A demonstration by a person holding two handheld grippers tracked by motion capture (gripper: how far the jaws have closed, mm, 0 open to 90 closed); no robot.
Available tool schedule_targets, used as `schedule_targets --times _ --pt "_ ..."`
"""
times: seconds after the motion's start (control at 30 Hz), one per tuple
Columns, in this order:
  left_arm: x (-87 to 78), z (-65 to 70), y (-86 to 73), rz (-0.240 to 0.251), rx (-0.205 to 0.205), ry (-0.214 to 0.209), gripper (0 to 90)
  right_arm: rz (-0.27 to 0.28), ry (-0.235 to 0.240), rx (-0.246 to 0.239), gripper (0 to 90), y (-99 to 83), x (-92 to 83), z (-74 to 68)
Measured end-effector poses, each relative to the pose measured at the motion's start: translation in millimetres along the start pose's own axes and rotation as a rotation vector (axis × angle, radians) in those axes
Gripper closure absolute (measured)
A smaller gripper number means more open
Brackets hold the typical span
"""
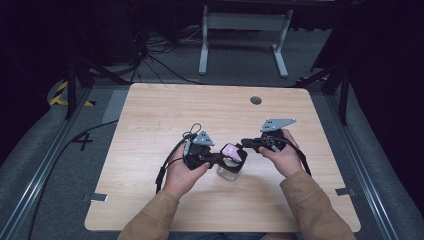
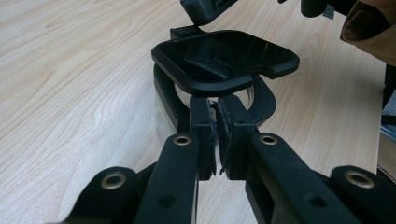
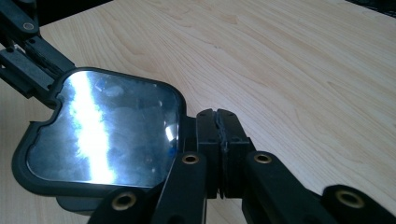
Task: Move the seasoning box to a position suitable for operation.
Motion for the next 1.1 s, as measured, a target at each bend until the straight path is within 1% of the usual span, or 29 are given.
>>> schedule_targets --times 0.07,0.13,0.17,0.23,0.3,0.33,0.37,0.4,0.47,0.5,0.57,0.6,0.63,0.7,0.77,0.8,0.83,0.87,0.9,1.03,1.1 --pt "0.5 -0.1 0.1 -0.001 0.0 0.0 84.6 0.016 -0.007 -0.011 89.3 2.2 -5.3 -1.6" --pt "0.8 -0.1 0.3 0.0 0.003 0.0 84.5 0.018 0.003 -0.019 89.7 5.6 -13.8 -6.0" --pt "0.7 -0.2 0.8 0.0 0.008 -0.003 84.3 0.012 0.016 -0.025 89.8 7.1 -19.0 -10.0" --pt "0.5 0.1 1.6 0.0 0.005 -0.006 83.9 -0.022 0.061 -0.037 89.9 8.3 -29.4 -21.5" --pt "0.2 0.1 1.8 -0.001 0.006 -0.007 83.8 -0.055 0.101 -0.051 90.0 7.4 -35.1 -32.3" --pt "0.2 0.1 1.8 -0.001 0.006 -0.007 83.7 -0.055 0.101 -0.051 90.0 7.4 -35.1 -32.3" --pt "-0.1 -0.2 2.0 -0.002 0.005 -0.008 83.7 -0.077 0.115 -0.062 90.0 7.0 -36.8 -38.1" --pt "0.2 -0.2 2.0 0.005 0.001 -0.007 83.8 -0.118 0.134 -0.084 90.0 6.5 -37.5 -46.2" --pt "0.6 0.0 3.0 0.01 0.005 -0.003 83.8 -0.16 0.181 -0.088 90.0 5.5 -35.2 -57.6" --pt "0.9 0.1 3.4 0.01 0.006 -0.007 83.8 -0.169 0.189 -0.096 90.0 4.9 -33.2 -61.4" --pt "1.9 0.5 3.6 0.007 0.006 -0.009 83.6 -0.171 0.189 -0.103 90.0 2.5 -27.1 -65.9" --pt "3.6 0.7 3.3 0.011 0.002 -0.01 83.6 -0.168 0.181 -0.108 90.0 1.0 -24.1 -67.0" --pt "3.6 0.7 3.3 0.011 0.002 -0.01 83.6 -0.168 0.181 -0.108 90.0 1.0 -24.1 -67.0" --pt "4.9 -0.1 2.8 -0.001 0.01 -0.011 83.7 -0.146 0.146 -0.108 90.0 -1.1 -20.4 -67.4" --pt "7.4 -0.9 1.4 -0.002 0.003 -0.006 83.6 -0.121 0.118 -0.108 90.0 0.2 -21.5 -67.1" --pt "8.3 -1.7 0.9 -0.001 0.004 -0.004 83.6 -0.1 0.108 -0.108 90.0 1.5 -22.4 -66.8" --pt "8.7 -2.9 0.5 -0.012 0.005 -0.005 83.6 -0.085 0.1 -0.106 90.0 2.8 -23.3 -67.0" --pt "10.0 -3.2 -0.3 -0.008 -0.004 -0.003 83.4 -0.067 0.093 -0.106 90.0 4.2 -24.3 -66.6" --pt "10.9 -3.7 -0.6 -0.014 0.001 -0.001 83.3 -0.053 0.086 -0.101 90.0 5.6 -25.1 -66.8" --pt "13.2 -3.7 -0.9 -0.022 0.005 0.003 83.5 -0.013 0.064 -0.101 90.0 10.1 -26.8 -65.9" --pt "14.2 -3.6 -0.6 -0.023 0.004 -0.004 83.8 0.002 0.059 -0.1 90.0 12.2 -27.7 -66.0"
Point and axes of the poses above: each handheld gripper's, and its own axes: x roughly forward along the jaws, y roughly out of its top, z roughly to its right, the point moved 2 cm from there along x, roughly forward along the jaws, and after that the axes turned 14 degrees about z, right-handed, at the moved point
